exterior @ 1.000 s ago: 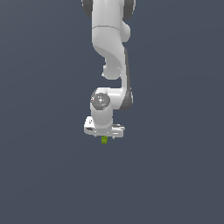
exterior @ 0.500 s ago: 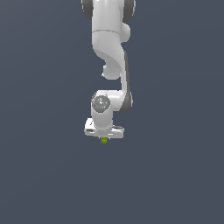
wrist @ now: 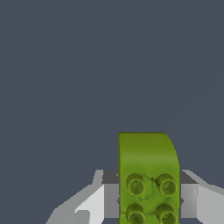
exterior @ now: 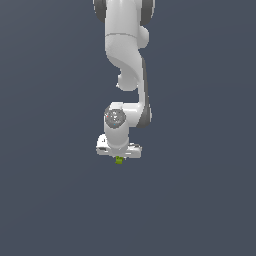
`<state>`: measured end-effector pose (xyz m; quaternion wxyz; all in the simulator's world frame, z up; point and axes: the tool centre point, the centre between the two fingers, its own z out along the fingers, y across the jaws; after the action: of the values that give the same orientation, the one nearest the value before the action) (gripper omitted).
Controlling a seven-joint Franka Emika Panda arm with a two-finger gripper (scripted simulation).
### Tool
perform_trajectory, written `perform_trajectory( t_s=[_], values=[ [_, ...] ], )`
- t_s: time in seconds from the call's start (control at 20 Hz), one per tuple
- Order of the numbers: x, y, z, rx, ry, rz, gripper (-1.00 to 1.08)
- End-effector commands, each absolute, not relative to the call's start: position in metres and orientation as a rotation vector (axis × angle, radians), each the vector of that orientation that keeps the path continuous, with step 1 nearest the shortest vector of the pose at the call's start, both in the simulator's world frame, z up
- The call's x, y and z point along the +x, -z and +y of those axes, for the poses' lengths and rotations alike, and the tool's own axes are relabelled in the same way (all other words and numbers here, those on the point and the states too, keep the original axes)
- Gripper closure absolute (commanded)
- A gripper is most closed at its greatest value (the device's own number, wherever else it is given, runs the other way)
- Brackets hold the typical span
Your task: Pick up the object and move it to a goal position.
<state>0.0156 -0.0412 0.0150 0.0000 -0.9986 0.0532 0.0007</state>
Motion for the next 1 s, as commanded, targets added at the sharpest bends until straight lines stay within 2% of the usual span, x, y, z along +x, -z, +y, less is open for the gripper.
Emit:
perform_trajectory(
  t_s=[0.0,0.4,0.95],
  values=[
    [0.017,-0.021,-0.041,-3.137,0.000,0.167,1.08],
    [0.028,-0.068,-0.040,-3.137,0.000,0.167,1.08],
    [0.055,-0.180,-0.038,-3.137,0.000,0.167,1.08]
  ],
)
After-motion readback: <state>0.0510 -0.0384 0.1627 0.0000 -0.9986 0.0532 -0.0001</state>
